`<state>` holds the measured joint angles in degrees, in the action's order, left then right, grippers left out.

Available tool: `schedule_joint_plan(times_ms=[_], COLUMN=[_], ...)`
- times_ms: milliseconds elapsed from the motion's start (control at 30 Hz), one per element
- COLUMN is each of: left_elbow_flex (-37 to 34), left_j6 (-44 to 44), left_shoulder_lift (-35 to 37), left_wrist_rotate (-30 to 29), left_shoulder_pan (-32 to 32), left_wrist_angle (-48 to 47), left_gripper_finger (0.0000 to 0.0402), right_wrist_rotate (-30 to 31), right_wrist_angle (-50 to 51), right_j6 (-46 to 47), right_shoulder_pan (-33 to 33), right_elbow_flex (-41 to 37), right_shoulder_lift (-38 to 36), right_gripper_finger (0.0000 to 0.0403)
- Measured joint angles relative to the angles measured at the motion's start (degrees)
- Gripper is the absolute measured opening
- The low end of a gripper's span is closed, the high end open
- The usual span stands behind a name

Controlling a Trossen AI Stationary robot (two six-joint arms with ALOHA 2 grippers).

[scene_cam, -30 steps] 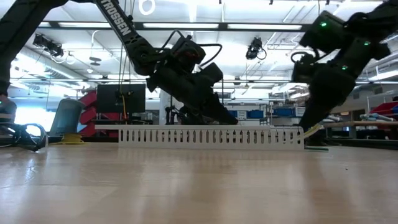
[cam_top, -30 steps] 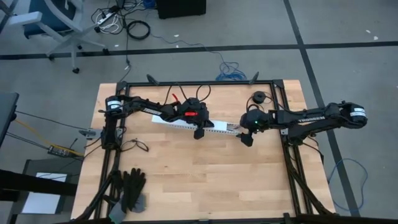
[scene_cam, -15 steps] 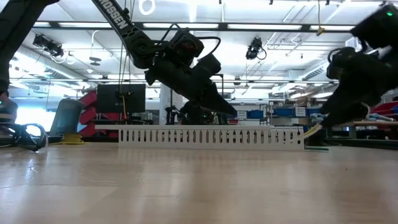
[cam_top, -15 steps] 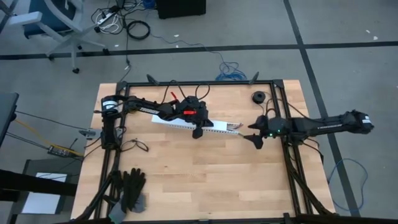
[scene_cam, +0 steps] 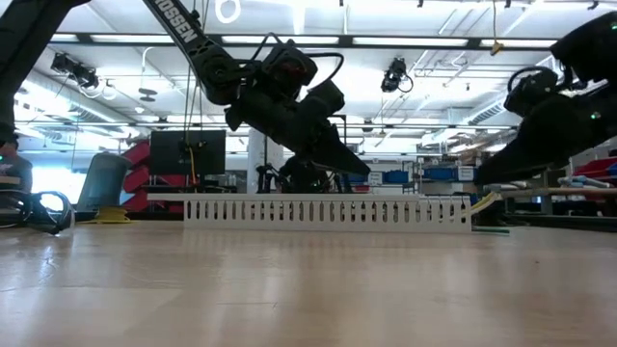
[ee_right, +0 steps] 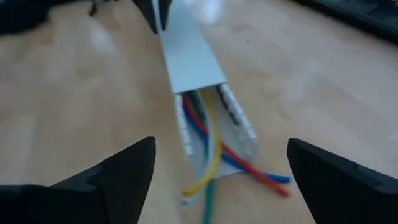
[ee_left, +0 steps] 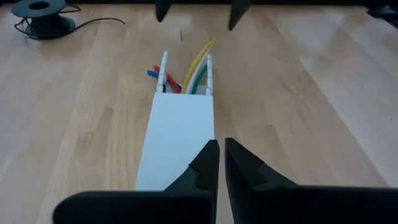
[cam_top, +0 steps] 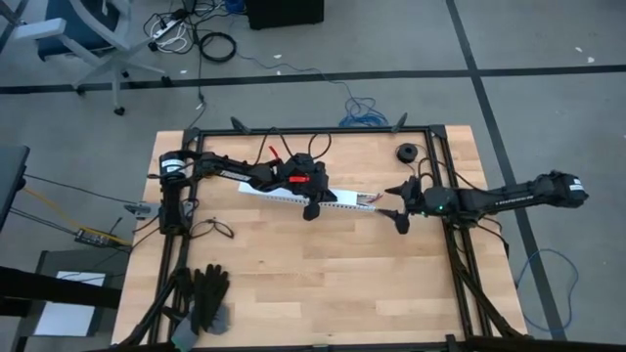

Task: Ziptie cables
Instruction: Close the white cable duct

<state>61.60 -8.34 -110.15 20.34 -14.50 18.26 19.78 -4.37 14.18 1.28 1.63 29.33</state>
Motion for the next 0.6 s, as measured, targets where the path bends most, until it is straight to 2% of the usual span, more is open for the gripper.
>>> schedule_joint_plan(times_ms=[133, 367, 600], left_elbow_flex=[0.0, 0.0, 0.0], left_j6=[-0.2, -0.17, -0.11], left_shoulder_lift=[0.0, 0.0, 0.0], left_wrist_rotate=[-0.13, -0.13, -0.15], left_shoulder_pan=[0.0, 0.0, 0.0], left_wrist_angle=[0.01, -0.31, -2.35], left_gripper_finger=[0.0, 0.0, 0.0], right_wrist_rotate=[3.61, 0.38, -0.49], right_wrist_angle=[-0.81, -9.7, -18.69], right_j6=[-4.0, -3.81, -4.77], right_shoulder_pan=[-0.21, -1.87, -2.58], right_elbow_flex=[0.0, 0.02, 0.75], right_shoulder_lift=[3.11, 11.27, 22.84], right_gripper_finger=[0.0344, 0.0344, 0.0344])
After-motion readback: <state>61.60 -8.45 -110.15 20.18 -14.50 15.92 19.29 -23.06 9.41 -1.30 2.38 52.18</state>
